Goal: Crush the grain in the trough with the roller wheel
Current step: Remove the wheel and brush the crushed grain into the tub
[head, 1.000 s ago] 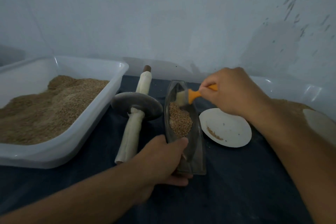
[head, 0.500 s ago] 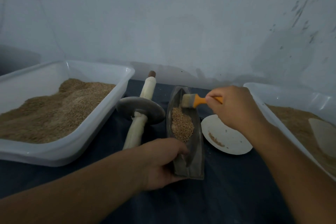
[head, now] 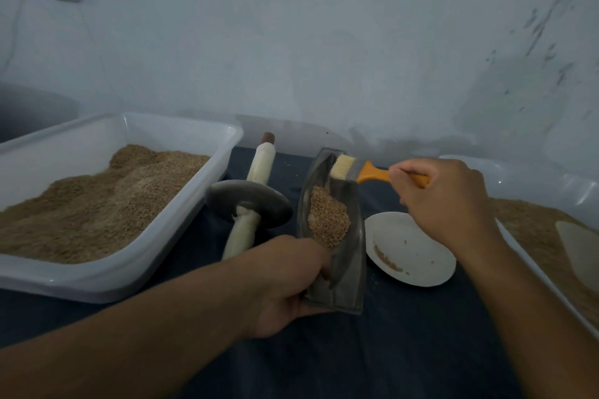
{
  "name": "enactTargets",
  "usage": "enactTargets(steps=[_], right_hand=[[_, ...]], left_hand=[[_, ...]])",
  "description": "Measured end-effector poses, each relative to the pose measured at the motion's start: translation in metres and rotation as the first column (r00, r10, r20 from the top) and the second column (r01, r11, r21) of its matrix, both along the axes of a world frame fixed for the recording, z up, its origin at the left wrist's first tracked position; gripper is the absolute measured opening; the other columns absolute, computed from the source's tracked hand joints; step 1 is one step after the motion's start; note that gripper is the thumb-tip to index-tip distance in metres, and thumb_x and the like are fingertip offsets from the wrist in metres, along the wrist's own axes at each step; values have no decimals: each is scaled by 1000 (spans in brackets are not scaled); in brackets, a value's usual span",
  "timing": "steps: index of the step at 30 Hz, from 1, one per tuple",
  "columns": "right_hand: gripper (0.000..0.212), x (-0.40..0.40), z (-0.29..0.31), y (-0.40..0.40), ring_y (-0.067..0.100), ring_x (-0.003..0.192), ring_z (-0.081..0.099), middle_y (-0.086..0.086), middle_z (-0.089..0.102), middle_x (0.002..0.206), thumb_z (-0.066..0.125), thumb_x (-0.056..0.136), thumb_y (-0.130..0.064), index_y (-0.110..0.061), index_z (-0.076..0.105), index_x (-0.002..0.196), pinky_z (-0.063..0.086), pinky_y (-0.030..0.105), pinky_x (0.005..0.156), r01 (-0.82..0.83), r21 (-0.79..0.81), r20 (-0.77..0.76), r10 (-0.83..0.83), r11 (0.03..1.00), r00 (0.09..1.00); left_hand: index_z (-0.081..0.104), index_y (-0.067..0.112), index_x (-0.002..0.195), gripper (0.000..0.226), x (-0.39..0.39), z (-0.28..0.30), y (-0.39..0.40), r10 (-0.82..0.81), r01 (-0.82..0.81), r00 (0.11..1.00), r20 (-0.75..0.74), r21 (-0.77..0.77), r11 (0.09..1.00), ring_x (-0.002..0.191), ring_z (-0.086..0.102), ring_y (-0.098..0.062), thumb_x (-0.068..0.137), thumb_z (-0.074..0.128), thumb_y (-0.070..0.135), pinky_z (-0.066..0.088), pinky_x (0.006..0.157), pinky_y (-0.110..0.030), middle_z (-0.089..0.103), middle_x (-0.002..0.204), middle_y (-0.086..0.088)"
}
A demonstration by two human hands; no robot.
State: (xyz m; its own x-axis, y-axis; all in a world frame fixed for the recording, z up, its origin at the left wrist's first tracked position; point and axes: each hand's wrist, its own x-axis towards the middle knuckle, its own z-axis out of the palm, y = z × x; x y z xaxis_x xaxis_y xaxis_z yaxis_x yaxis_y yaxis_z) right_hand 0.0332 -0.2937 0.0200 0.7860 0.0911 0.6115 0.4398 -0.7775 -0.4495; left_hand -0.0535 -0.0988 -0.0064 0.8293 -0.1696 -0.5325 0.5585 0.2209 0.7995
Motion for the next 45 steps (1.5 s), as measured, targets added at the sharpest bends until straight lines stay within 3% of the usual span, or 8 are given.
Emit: enactTargets(steps=[7,10,14,21,34,38,41,45], right_hand=[[18,-15,43,0,20,56,66,-7,68,61,63,94,-29,-25,77,83,59,46,67,44,-71,27,-42,996,999],[17,-23,69,4,19,57,68,-8,68,58,66,91,-30,-27,74,77,60,46,72,67,-80,9,-67,995,998],[17,-33,103,23,12,53,69,-7,70,59,66,88,-31,-28,74,74,61,40,72,-1,-60,-18,0,998,1000],[17,-28,157,93,4,50,67,-14,69,57,65,88,-26,-24,74,73,51,21,53,-109,-98,41,113,989,993],[17,14,107,258,2,53,68,-6,72,67,64,96,-28,-22,78,89,53,13,50,-392,-4,-55,391,920,919],[16,19,84,286,6,60,70,-6,73,74,63,98,-28,-22,77,103,62,29,67,-463,-45,-83,458,885,885],[18,22,72,296,5,64,69,-9,71,81,63,100,-29,-24,74,113,61,26,68,-522,-97,-115,511,848,852],[17,31,67,290,0,69,70,-12,72,81,64,99,-31,-28,74,112,57,20,65,-561,-7,-167,552,828,817]], left_hand=[[62,-5,42,54,-8,36,4,-128,119,986,108,82,989,48,69,-17,95,49,-9,51,38,-24,63,56,-18],[66,-1,51,46,-16,58,16,-181,167,979,99,134,977,75,75,-20,95,50,-6,61,65,-27,66,65,-16],[57,-1,88,12,-35,107,47,-147,125,961,236,105,987,51,69,-17,91,47,-7,56,44,-25,69,62,-12],[62,-7,61,13,-58,177,120,-51,-50,948,313,306,951,41,64,-16,69,53,-4,46,33,-18,61,53,-16],[58,-4,98,10,-62,142,275,102,-278,954,280,709,648,42,62,-15,88,56,-6,47,40,-21,63,54,-10],[61,-5,110,25,-51,121,305,89,-291,952,292,783,550,57,66,-22,85,55,-7,55,51,-29,66,84,-19],[63,-2,109,26,-42,112,316,60,-299,950,307,834,464,74,67,-31,84,56,-3,59,69,-39,68,99,-25],[65,8,100,12,-32,104,325,-23,-294,949,314,908,299,78,70,-28,90,58,8,60,62,-34,69,92,-16]])
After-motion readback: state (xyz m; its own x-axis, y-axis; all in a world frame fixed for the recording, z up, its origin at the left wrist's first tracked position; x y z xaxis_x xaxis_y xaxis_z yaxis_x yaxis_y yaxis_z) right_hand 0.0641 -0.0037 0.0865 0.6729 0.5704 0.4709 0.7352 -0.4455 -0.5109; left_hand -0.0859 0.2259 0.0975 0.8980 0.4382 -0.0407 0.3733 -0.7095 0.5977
